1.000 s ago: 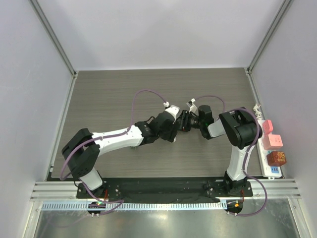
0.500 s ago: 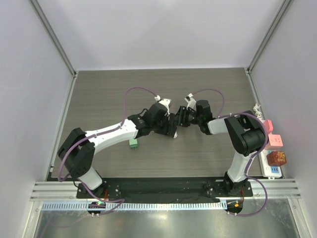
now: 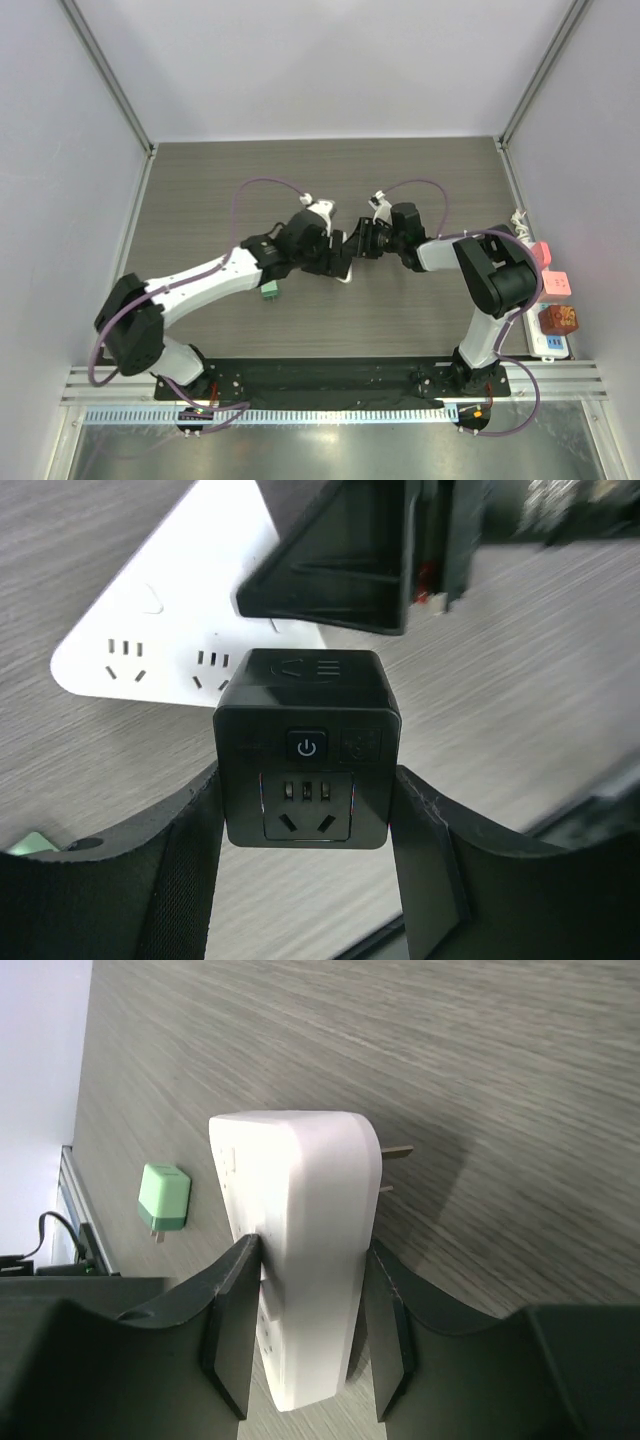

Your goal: Pull the plug off the socket

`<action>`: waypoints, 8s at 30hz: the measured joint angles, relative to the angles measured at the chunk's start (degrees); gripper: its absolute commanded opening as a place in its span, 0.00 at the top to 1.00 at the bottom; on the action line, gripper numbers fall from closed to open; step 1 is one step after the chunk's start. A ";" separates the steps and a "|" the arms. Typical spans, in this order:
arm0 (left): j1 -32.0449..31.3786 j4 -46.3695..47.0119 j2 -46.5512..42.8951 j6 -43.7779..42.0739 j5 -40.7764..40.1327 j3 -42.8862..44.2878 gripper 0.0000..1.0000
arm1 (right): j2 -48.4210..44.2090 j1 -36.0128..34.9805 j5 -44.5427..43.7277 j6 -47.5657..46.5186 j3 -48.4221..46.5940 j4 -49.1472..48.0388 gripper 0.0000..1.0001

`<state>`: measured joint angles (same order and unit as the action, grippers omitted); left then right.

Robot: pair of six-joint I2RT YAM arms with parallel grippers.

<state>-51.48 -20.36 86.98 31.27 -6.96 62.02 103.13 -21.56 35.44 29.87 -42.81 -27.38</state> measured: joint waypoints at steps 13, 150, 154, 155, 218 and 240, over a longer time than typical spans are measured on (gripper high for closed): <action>5.70 0.83 -8.41 6.21 6.82 0.07 1.00 | -0.15 0.37 -1.49 -0.63 -0.15 -0.04 0.99; -8.13 15.39 -26.38 20.96 -36.48 -36.26 0.00 | 1.90 1.05 -0.87 2.19 -1.27 -1.25 0.99; -8.20 16.06 -30.58 20.81 -35.63 -37.53 0.00 | 3.10 1.01 -2.78 4.74 -2.67 -1.27 0.99; -8.28 16.28 -31.98 20.83 -35.58 -38.23 0.00 | 3.78 1.01 -3.21 5.53 -3.41 -1.36 0.99; -32.41 17.07 -35.74 12.92 -49.37 -38.80 0.03 | -1.05 33.20 -66.10 -9.62 -31.50 46.62 0.02; -32.46 17.35 -42.60 13.00 -50.34 -41.81 0.02 | 17.35 37.09 -72.13 -31.67 -43.10 51.25 0.10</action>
<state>-83.94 -3.01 44.38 44.27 -57.30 20.21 120.49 15.53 -36.69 -1.80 -85.91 23.88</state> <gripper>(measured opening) 0.981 0.946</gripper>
